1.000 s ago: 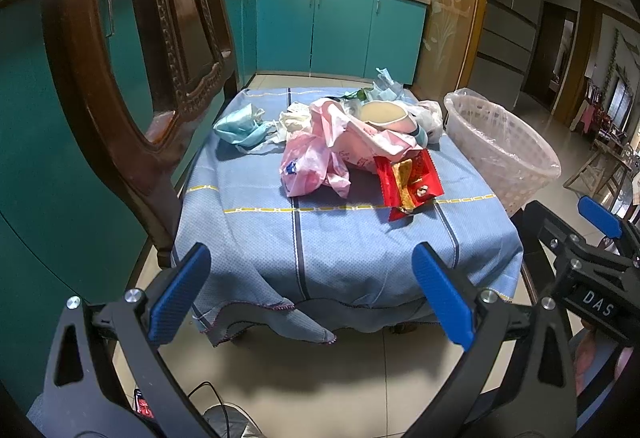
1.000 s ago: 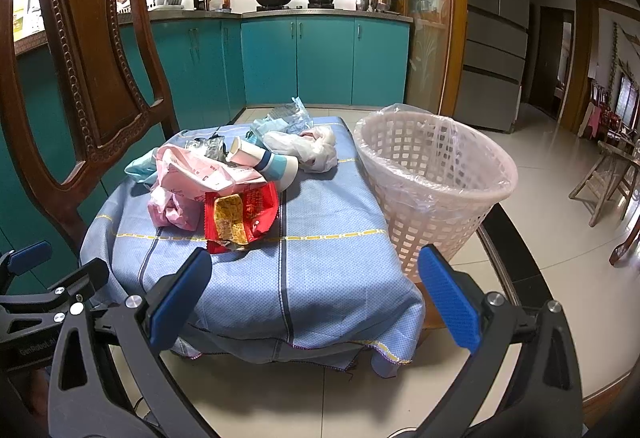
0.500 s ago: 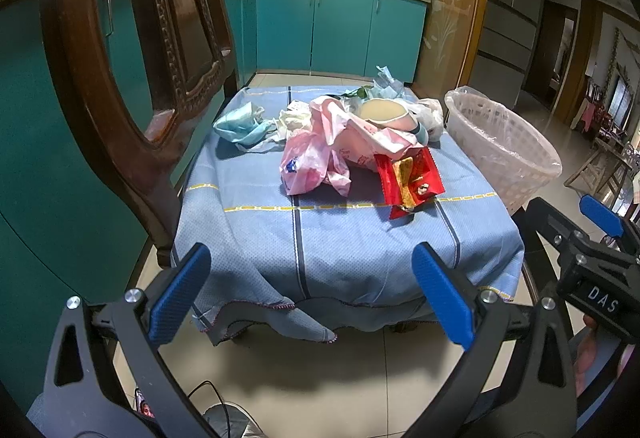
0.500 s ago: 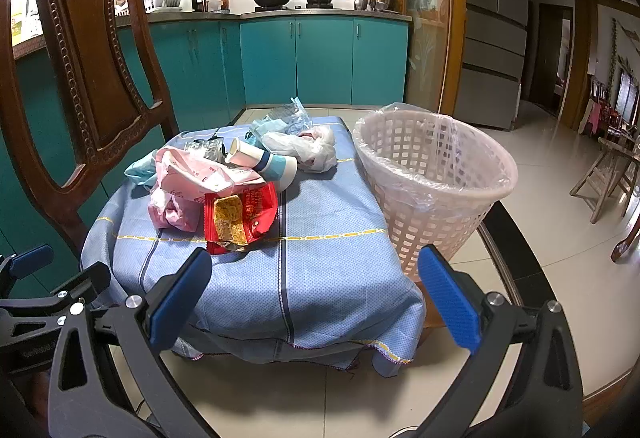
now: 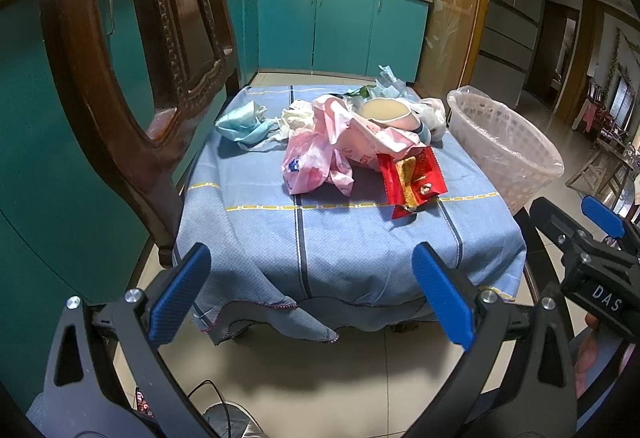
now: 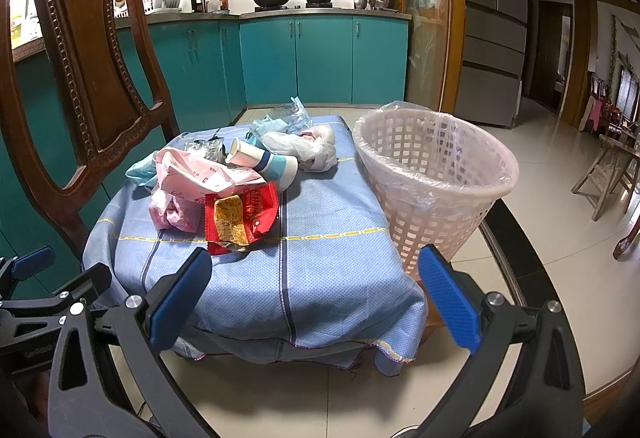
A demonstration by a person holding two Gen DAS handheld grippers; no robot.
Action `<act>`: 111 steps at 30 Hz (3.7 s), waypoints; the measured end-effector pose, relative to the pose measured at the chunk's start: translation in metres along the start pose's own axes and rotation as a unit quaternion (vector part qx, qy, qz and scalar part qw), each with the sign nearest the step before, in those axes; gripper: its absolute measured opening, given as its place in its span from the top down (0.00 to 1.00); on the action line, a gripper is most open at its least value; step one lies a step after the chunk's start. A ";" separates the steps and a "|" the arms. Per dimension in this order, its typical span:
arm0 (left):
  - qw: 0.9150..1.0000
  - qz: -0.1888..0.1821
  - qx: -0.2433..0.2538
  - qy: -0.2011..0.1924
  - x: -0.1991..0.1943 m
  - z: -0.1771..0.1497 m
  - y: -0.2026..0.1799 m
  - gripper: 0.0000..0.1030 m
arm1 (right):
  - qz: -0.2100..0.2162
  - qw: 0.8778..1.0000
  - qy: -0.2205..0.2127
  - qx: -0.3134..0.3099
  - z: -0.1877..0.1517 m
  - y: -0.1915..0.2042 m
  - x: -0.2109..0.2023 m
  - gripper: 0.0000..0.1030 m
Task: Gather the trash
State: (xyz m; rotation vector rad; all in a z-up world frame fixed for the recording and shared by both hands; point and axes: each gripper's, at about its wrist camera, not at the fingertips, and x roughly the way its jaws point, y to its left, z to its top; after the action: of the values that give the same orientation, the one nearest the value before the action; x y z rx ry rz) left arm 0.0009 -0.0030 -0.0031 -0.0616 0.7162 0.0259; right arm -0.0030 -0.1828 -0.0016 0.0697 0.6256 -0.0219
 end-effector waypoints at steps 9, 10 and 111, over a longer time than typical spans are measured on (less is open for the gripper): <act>1.000 0.002 0.000 0.001 0.000 0.000 0.001 0.03 | 0.001 1.000 0.000 0.002 0.000 0.001 0.000 0.03; 1.000 0.002 0.000 0.002 0.001 0.000 0.001 0.03 | 0.001 1.000 0.000 0.002 0.000 0.000 0.000 0.03; 0.997 -0.009 -0.026 -0.077 0.071 0.132 0.001 0.87 | 0.128 0.986 0.108 0.011 0.024 0.019 0.082 0.03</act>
State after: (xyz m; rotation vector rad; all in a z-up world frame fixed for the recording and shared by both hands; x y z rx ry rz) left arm 0.1408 0.0063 0.0496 -0.1136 0.5606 0.0316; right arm 0.0787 -0.1655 -0.0292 0.1748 0.8294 0.2300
